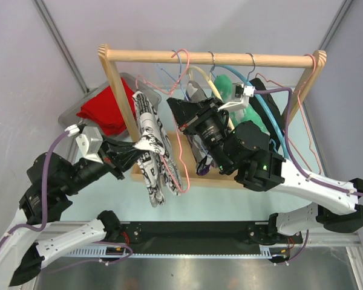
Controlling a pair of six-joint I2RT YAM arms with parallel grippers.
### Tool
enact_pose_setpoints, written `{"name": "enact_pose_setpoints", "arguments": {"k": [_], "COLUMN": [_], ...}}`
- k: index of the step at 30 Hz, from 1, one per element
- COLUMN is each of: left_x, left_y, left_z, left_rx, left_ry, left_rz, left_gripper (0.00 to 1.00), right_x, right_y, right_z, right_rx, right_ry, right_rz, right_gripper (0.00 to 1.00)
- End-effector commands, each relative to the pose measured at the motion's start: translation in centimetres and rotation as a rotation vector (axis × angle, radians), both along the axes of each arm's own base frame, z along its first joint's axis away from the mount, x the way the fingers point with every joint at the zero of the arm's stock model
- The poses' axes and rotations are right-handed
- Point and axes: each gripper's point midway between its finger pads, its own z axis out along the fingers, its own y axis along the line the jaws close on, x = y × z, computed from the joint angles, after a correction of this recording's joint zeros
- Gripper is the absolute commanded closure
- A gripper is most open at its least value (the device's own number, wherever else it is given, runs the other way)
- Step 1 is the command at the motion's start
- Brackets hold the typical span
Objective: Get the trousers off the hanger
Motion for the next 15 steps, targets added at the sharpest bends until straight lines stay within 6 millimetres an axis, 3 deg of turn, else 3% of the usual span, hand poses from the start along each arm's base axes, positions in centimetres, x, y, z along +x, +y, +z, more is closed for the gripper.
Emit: {"name": "enact_pose_setpoints", "arguments": {"k": [1, 8, 15], "left_x": [-3.4, -3.4, -4.3], "left_y": [1.8, 4.1, 5.8], "left_z": [6.5, 9.0, 11.8], "left_rx": [-0.213, -0.303, -0.432], "left_ry": [-0.087, -0.106, -0.092], "left_rz": [-0.091, -0.014, -0.009], "left_gripper": [1.00, 1.00, 1.00], "right_x": [-1.0, -2.8, -3.7], "right_y": [-0.4, 0.6, 0.9], "right_z": [0.6, -1.8, -6.6], "right_rx": [-0.057, -0.192, -0.361], "right_ry": [-0.043, -0.064, -0.049], "right_rz": [0.008, -0.047, -0.137], "right_gripper": [1.00, 1.00, 1.00]}}
